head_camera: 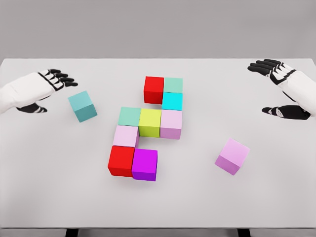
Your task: Assemble the squares on the desktop into the number 2
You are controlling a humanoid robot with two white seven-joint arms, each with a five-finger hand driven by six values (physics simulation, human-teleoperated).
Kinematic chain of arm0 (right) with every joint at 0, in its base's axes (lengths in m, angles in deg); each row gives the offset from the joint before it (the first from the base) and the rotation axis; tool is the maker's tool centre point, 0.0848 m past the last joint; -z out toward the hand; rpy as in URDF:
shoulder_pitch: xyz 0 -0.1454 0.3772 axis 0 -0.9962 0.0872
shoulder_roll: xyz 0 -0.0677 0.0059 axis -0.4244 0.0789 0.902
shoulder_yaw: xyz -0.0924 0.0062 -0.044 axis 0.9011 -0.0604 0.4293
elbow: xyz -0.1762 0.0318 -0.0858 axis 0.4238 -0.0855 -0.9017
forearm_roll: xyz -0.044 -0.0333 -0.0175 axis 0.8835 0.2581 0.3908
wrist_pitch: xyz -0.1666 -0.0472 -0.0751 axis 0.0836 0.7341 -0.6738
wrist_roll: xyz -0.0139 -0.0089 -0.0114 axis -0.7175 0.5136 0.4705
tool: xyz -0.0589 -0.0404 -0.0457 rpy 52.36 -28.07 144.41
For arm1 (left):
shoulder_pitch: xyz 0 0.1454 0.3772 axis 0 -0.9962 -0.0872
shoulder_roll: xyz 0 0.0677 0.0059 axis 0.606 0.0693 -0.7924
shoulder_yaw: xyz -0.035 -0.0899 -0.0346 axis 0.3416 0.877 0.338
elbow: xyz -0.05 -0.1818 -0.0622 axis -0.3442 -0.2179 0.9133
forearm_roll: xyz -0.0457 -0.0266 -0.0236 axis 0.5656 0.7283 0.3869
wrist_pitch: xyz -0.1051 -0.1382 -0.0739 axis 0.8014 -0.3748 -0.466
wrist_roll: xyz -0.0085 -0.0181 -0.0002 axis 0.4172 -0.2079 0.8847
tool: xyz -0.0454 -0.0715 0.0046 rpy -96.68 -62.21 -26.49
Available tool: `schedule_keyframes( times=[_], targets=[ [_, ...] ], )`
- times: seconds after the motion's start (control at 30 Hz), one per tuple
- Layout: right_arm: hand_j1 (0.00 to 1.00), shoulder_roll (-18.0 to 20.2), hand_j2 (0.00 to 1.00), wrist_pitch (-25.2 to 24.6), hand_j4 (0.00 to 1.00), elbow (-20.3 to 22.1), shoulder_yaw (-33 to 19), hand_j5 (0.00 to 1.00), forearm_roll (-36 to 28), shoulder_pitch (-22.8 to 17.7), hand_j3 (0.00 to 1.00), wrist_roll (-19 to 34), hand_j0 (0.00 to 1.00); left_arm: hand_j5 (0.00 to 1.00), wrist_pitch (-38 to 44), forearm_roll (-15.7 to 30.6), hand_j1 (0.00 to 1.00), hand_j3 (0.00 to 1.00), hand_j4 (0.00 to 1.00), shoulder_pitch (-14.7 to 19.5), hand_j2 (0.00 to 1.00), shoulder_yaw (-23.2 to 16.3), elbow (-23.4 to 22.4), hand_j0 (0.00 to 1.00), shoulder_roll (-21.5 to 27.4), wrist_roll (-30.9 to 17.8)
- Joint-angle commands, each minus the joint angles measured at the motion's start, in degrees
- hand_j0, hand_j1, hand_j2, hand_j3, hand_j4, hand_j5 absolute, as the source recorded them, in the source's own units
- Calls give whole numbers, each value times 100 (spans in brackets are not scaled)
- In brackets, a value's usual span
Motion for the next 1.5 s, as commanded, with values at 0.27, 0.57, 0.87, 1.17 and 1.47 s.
schedule_keyframes(
  times=[0.27,0.57,0.87,1.17,1.47],
  targets=[
    [100,23,100,-9,100,11,-1,100,55,-18,100,19,100,100,4,51,100,100,100,158,100,-116,-202,100,-66,3],
    [100,93,100,-9,100,327,-27,100,11,-35,100,1768,100,100,4,-54,100,100,100,545,100,-468,-475,100,-242,-199],
    [99,699,99,-9,99,336,96,99,98,18,99,1849,99,100,4,-265,100,100,100,993,100,-960,-756,100,-497,-296],
    [99,1367,99,-9,99,336,272,99,134,97,99,1849,99,100,4,-388,100,100,100,1257,100,-1267,-809,100,-681,-392],
    [99,1798,99,-9,99,336,368,99,151,97,99,1849,99,100,4,-555,100,100,100,1441,100,-1461,-1099,100,-822,-393]
  ],
)
